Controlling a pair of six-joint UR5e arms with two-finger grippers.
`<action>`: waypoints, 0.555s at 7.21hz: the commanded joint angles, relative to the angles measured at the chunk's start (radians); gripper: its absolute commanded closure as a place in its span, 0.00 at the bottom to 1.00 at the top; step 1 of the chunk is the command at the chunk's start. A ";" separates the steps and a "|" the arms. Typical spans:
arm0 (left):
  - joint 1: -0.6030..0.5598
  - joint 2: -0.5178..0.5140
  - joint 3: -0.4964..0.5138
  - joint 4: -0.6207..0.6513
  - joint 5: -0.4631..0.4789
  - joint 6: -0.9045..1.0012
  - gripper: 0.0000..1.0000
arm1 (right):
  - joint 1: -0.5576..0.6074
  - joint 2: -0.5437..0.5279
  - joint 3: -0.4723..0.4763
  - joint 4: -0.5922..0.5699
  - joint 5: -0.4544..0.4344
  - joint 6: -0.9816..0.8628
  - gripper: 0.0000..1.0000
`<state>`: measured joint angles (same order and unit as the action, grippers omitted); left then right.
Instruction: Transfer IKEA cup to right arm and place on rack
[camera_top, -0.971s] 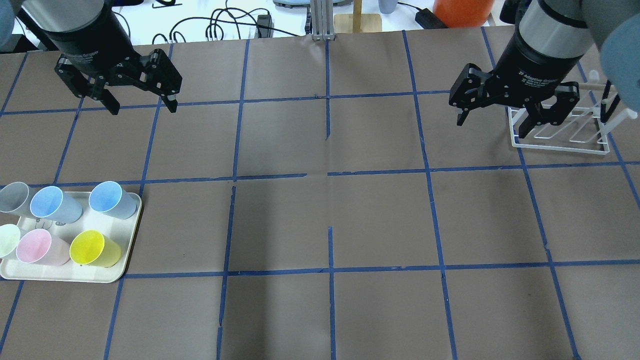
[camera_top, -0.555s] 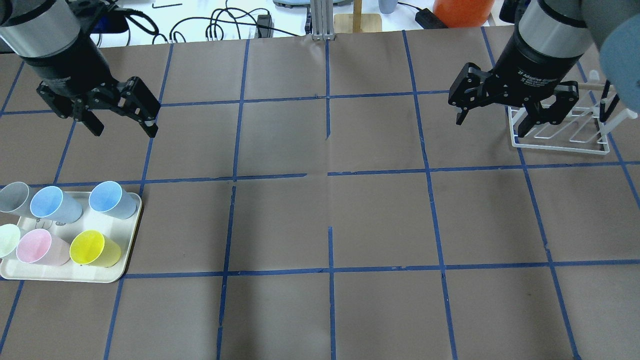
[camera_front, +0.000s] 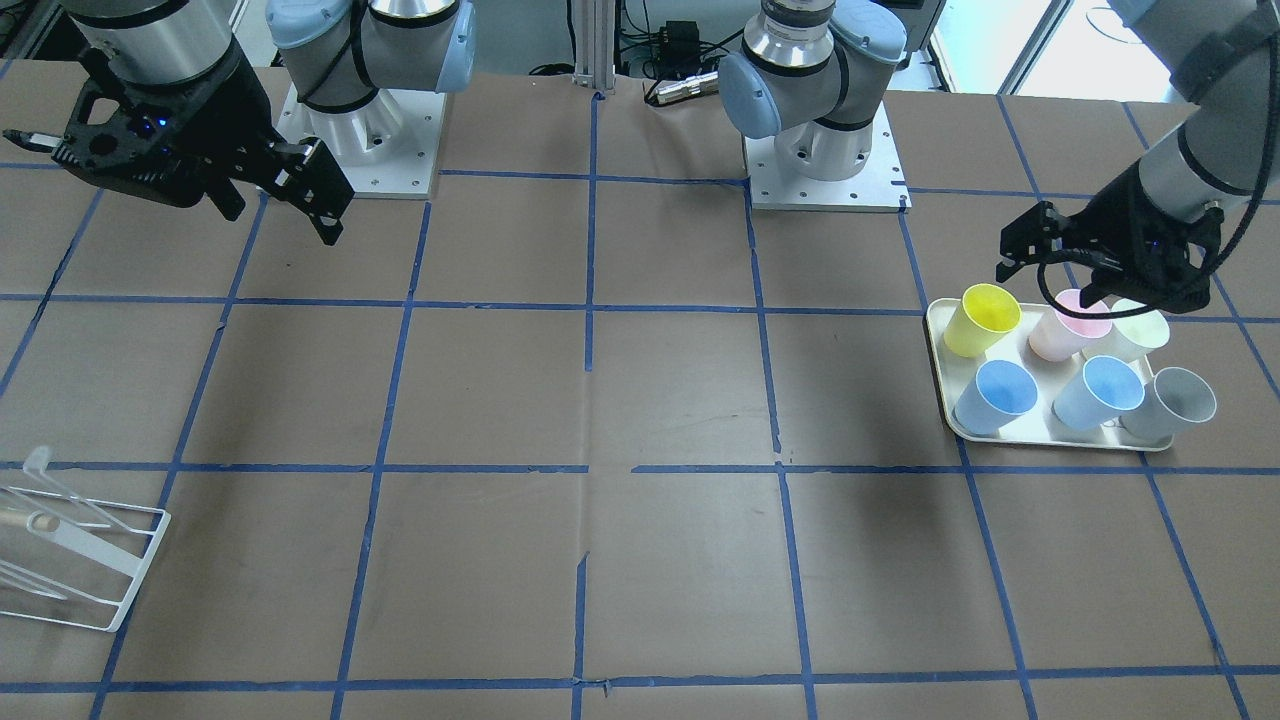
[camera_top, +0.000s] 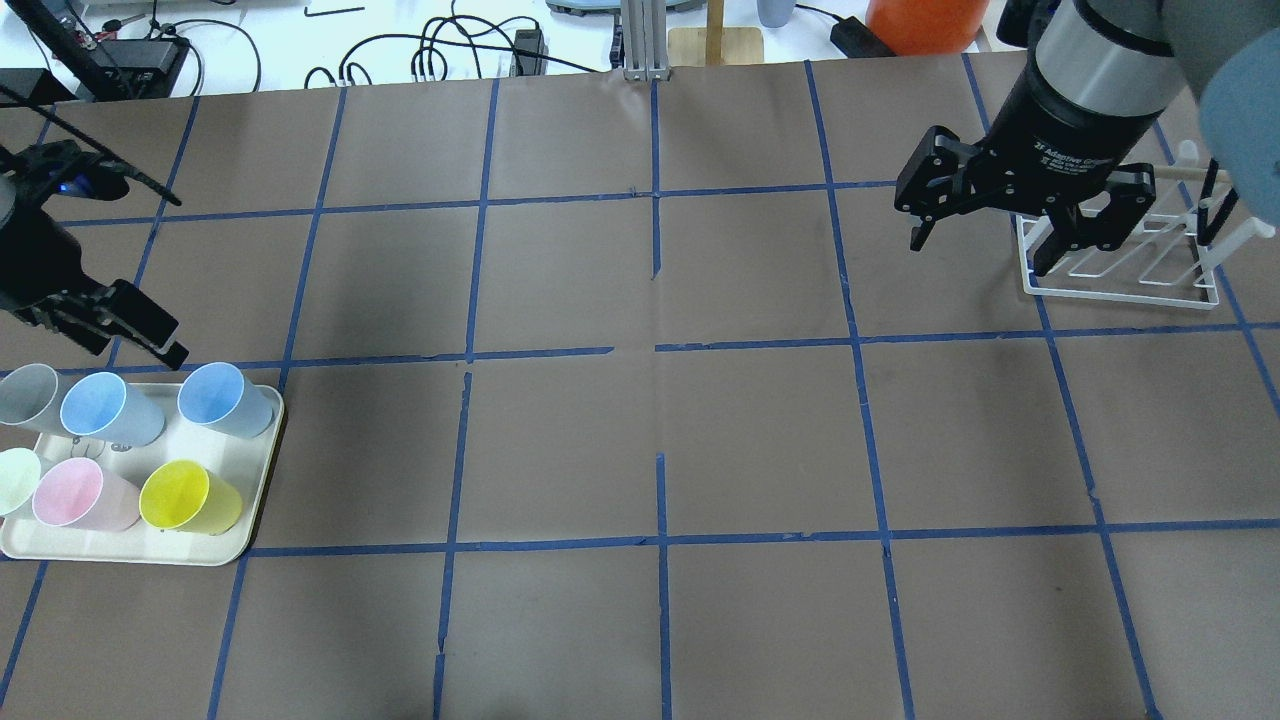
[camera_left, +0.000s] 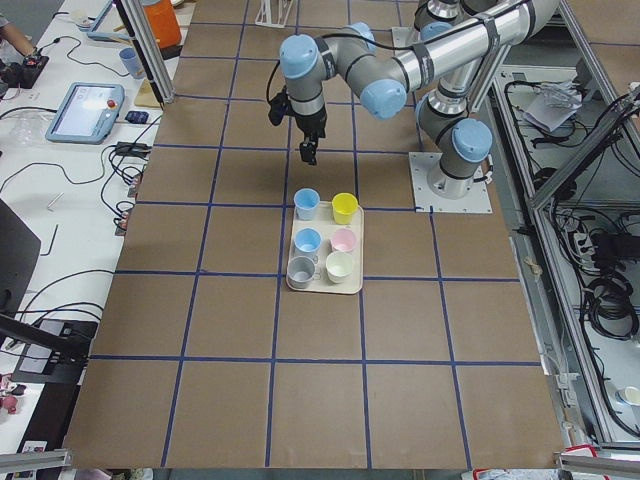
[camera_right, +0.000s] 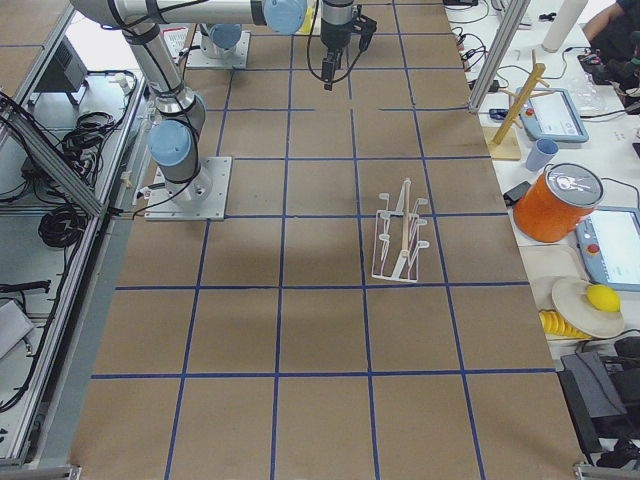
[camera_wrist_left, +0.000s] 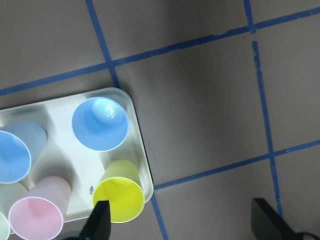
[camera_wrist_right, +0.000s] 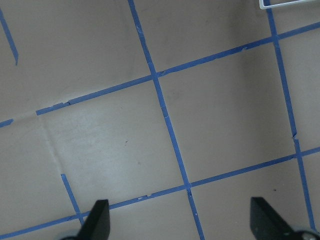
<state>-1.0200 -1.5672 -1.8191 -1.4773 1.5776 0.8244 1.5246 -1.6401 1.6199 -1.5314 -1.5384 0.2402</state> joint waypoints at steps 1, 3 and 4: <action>0.157 -0.016 -0.182 0.229 -0.005 0.163 0.00 | 0.000 -0.001 0.002 0.003 0.000 -0.001 0.00; 0.163 -0.010 -0.270 0.305 -0.002 0.193 0.00 | 0.000 0.002 0.000 0.004 -0.002 -0.002 0.00; 0.164 -0.023 -0.296 0.349 -0.002 0.199 0.00 | 0.000 0.000 0.000 0.002 0.000 0.001 0.00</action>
<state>-0.8612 -1.5803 -2.0715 -1.1859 1.5752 1.0103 1.5248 -1.6395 1.6201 -1.5282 -1.5395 0.2390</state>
